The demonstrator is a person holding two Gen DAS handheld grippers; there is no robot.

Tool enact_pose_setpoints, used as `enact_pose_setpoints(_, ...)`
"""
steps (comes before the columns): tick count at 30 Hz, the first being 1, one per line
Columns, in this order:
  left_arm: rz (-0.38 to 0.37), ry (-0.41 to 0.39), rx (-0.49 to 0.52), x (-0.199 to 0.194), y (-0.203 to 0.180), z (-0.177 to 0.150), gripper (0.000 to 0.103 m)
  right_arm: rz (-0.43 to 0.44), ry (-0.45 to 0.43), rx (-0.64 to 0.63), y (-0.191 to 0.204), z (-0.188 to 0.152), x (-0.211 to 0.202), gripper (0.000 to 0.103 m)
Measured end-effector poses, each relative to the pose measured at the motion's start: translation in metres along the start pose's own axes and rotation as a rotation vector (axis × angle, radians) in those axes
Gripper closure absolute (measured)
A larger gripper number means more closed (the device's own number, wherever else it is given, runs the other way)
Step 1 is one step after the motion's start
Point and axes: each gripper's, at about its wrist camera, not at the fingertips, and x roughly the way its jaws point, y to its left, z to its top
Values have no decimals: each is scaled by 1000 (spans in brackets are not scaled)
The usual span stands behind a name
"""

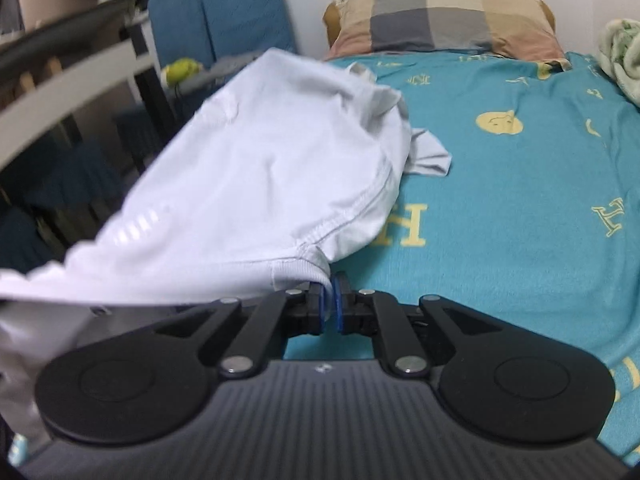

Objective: Fold clothes
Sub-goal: 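Grasp the T-shirt with the right gripper while the left gripper holds it, then raise the T-shirt with both grippers to hang it open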

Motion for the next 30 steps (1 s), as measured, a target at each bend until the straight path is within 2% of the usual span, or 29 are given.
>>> enact_pose_setpoints(3,-25,23,-58,1,8,-4,92,-4,1,-26,7,1,-4,96)
enact_pose_setpoints(7,-45,70,-158,6,20,2,94,48,-99,54,10,23,-46,98)
enact_pose_setpoints(10,-61,-18,-150,-11,19,16,94,49,-185,38,15,38,-82,98)
enact_pose_setpoints(15,-96,-153,-108,-66,15,50,95,38,-311,-29,34,55,-144,98)
enact_pose_setpoints(22,-151,-326,-56,-145,9,101,95,60,-445,53,45,68,-223,98)
enact_pose_setpoints(30,-260,-489,57,-269,-29,166,95,82,-637,128,49,95,-335,98)
